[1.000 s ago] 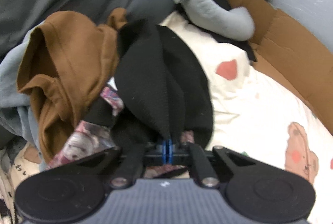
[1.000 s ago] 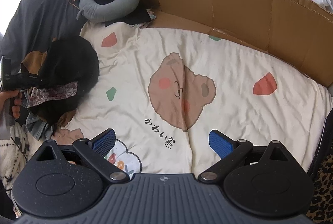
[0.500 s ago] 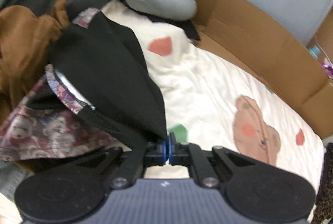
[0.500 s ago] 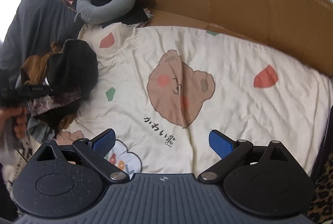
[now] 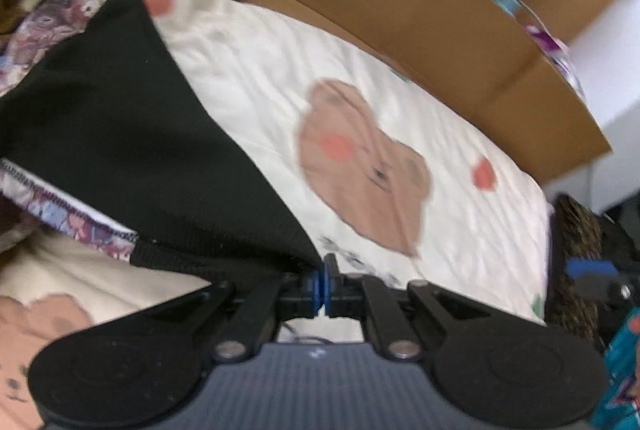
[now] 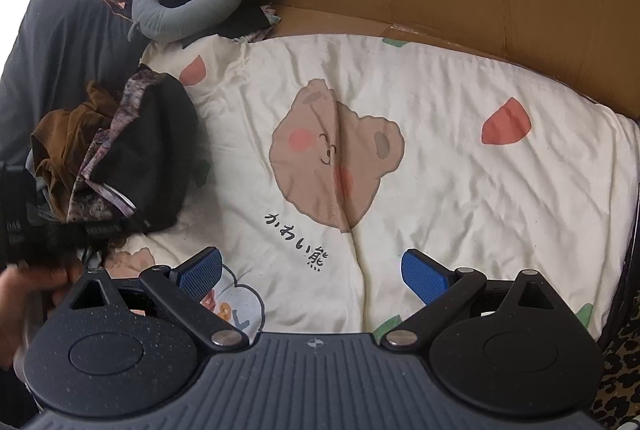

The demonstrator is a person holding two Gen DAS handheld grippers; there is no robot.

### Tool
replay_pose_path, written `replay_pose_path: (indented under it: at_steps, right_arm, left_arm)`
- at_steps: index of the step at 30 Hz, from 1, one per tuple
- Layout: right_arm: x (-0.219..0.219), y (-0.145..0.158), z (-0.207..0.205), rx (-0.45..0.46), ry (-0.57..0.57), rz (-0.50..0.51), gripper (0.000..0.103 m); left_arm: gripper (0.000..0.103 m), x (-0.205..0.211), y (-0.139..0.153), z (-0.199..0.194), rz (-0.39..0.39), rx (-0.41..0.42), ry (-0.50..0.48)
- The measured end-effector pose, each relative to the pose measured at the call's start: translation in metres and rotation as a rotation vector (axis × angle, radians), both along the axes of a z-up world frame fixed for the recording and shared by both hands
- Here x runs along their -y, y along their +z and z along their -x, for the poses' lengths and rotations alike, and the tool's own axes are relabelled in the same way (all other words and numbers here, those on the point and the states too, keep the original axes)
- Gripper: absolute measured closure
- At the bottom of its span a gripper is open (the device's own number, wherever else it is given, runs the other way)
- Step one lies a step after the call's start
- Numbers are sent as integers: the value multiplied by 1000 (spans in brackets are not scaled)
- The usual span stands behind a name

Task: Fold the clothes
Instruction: 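Lift the black bear-lined garment with the left tool and pull it out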

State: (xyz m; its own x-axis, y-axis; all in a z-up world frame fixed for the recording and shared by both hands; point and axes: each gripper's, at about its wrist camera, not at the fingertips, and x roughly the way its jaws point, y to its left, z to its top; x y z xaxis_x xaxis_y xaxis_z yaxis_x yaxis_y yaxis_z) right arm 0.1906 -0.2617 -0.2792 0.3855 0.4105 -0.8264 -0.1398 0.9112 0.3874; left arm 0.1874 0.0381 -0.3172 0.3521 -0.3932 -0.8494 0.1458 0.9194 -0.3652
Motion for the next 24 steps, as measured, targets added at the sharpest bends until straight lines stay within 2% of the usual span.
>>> replay_pose_path:
  at_steps: [2, 4, 6, 9, 11, 16, 17, 19, 24]
  right_arm:
    - [-2, -1, 0, -4, 7, 2, 3]
    - [-4, -3, 0, -10, 18, 9, 3]
    - [-4, -5, 1, -14, 21, 13, 3]
    - [-5, -8, 2, -22, 23, 18, 3]
    - [-5, -12, 2, -32, 20, 22, 3]
    - [-10, -14, 3, -35, 45, 32, 3]
    - [-11, -15, 4, -34, 52, 35, 3]
    - [-12, -14, 4, -33, 59, 40, 3]
    - [-10, -18, 5, -47, 52, 49, 3]
  left_arm:
    - [101, 12, -5, 11, 35, -33, -66]
    - [100, 21, -11, 20, 26, -70, -130]
    - [98, 19, -13, 27, 13, -89, -140]
    - [82, -5, -10, 31, 28, -94, -82]
    - [68, -22, -8, 26, -3, -79, -38]
    - [64, -75, -6, 18, -92, -60, 123]
    - [60, -83, -7, 15, -106, -60, 155]
    - [52, -98, -8, 11, -124, -61, 200]
    - [49, -122, -10, -1, -151, -35, 275]
